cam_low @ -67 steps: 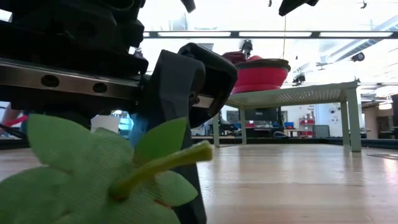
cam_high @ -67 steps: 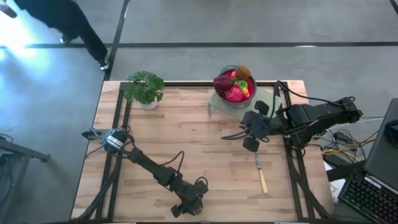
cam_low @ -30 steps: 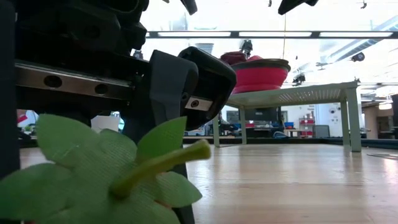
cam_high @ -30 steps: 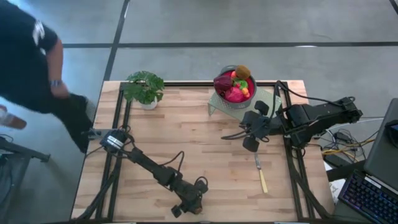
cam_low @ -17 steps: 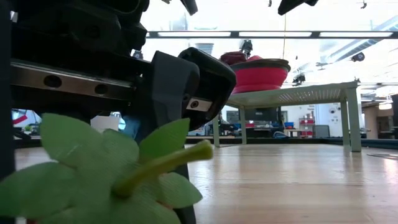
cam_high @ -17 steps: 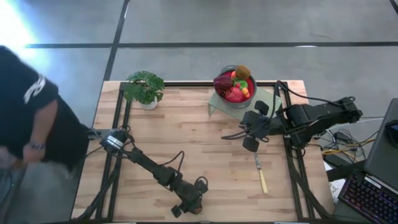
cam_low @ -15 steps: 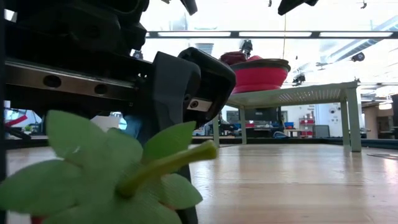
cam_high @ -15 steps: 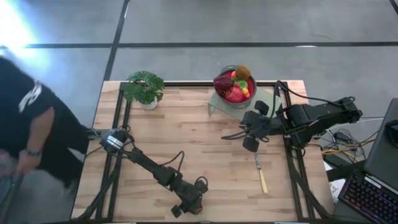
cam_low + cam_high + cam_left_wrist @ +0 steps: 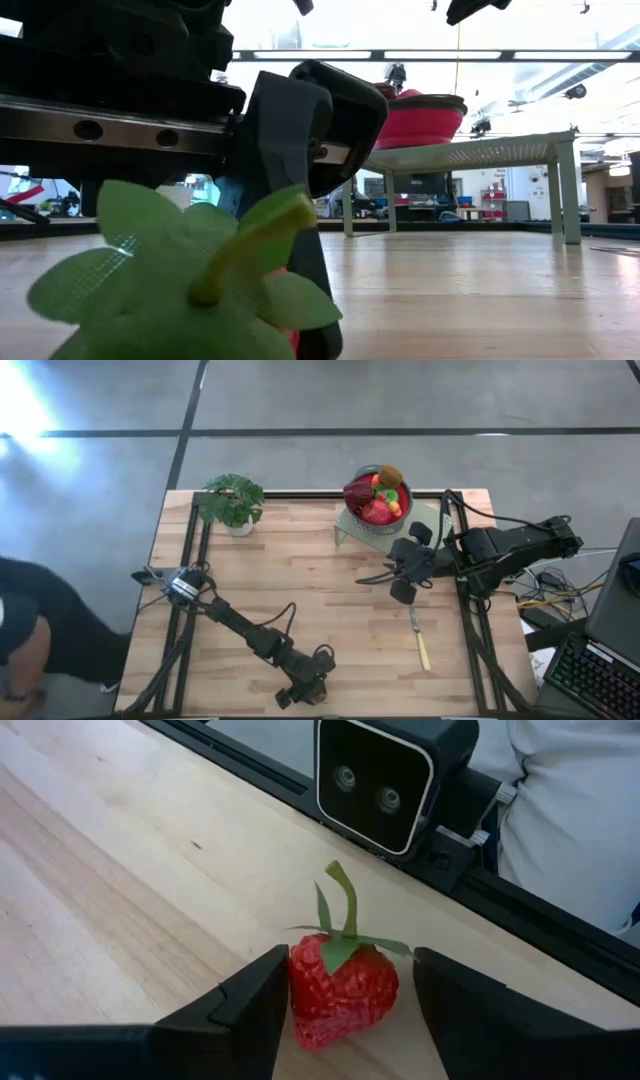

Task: Pick & Place Fruit
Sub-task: Put the red strawberry into the red strainer bowl

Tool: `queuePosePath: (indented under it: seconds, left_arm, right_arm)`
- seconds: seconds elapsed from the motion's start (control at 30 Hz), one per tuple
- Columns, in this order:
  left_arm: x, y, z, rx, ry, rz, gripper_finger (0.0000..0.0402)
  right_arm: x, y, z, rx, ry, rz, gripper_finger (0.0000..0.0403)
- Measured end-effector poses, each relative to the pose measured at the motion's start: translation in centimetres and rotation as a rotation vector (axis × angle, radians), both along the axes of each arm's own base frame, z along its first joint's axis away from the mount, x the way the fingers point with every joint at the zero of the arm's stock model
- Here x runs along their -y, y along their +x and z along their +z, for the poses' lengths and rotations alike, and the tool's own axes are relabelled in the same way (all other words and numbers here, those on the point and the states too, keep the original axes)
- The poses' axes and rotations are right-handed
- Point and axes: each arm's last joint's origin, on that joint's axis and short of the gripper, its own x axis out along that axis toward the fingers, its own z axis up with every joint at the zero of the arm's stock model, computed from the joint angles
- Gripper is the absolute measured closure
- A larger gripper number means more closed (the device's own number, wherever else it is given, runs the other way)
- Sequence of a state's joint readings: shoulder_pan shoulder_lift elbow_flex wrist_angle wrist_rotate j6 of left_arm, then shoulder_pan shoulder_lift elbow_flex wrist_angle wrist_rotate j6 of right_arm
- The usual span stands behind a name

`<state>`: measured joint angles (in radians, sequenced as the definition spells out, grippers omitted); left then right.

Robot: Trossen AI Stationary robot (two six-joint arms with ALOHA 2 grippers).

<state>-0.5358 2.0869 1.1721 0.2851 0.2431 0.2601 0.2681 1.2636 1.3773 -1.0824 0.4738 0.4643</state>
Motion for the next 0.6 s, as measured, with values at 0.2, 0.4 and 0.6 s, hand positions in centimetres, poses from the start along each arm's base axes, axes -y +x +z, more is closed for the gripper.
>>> queuePosePath:
  seconds: [0.2, 0.4, 0.6]
  left_arm:
    - [-0.01, 0.03, 0.02, -0.001, -0.002, 0.010, 0.0217]
    - [0.00, 0.02, 0.02, -0.003, -0.003, 0.010, 0.0263]
    - [-0.07, -0.06, 0.08, -0.036, -0.016, 0.032, 0.0246]
  right_arm:
    - [0.00, 0.00, 0.00, 0.000, 0.000, 0.000, 0.0300]
    - [0.00, 0.00, 0.00, 0.000, 0.000, 0.000, 0.0302]
    - [0.00, 0.00, 0.00, 0.000, 0.000, 0.000, 0.0325]
